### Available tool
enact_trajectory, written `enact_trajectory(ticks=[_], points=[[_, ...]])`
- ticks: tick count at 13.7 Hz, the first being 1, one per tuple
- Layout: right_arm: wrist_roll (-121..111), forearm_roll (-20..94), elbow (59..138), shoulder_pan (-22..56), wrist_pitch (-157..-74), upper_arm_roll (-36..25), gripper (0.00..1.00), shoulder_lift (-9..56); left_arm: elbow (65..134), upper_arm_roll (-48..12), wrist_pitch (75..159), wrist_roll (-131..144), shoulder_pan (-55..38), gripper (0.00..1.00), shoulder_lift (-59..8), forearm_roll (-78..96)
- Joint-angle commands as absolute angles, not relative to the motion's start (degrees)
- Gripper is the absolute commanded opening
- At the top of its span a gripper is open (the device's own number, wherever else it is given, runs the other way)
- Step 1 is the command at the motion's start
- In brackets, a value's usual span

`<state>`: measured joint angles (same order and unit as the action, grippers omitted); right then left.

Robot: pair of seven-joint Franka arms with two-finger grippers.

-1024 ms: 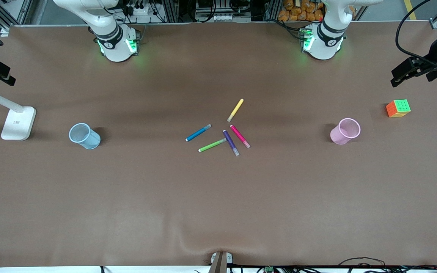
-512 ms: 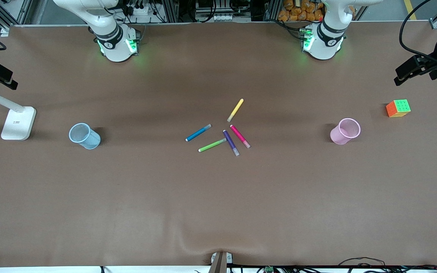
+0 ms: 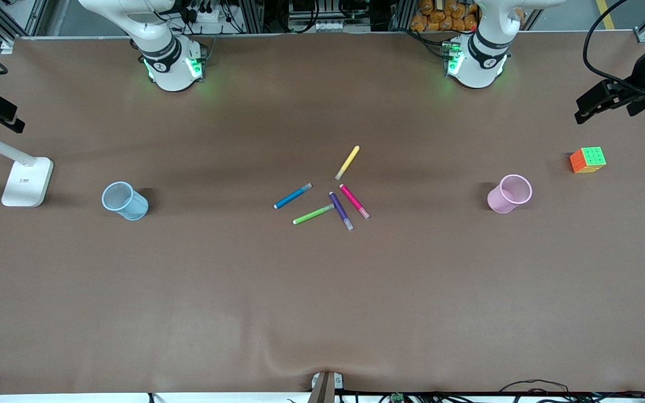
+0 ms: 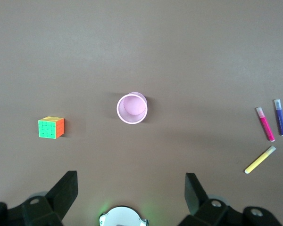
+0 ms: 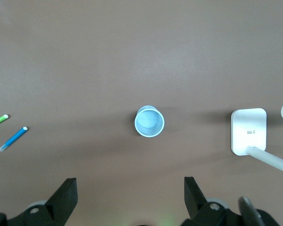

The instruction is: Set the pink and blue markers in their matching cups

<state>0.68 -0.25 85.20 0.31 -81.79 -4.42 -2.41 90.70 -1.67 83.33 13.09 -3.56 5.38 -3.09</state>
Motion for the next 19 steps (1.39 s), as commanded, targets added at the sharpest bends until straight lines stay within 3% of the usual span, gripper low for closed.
enact_trajectory(ticks=[1,19], points=[[0.44,-0.09,84.64,-1.05,-81.91,-3.78,1.00,-2.29,90.35,-1.67,82.53,12.22,-3.69,1.00,5.01,-1.50],[0.09,-0.70,84.29,-1.05,-81.83,-3.78,1.00,-0.44,96.41,-2.72,80.86,14.59,-3.43,1.00,4.39,0.88]])
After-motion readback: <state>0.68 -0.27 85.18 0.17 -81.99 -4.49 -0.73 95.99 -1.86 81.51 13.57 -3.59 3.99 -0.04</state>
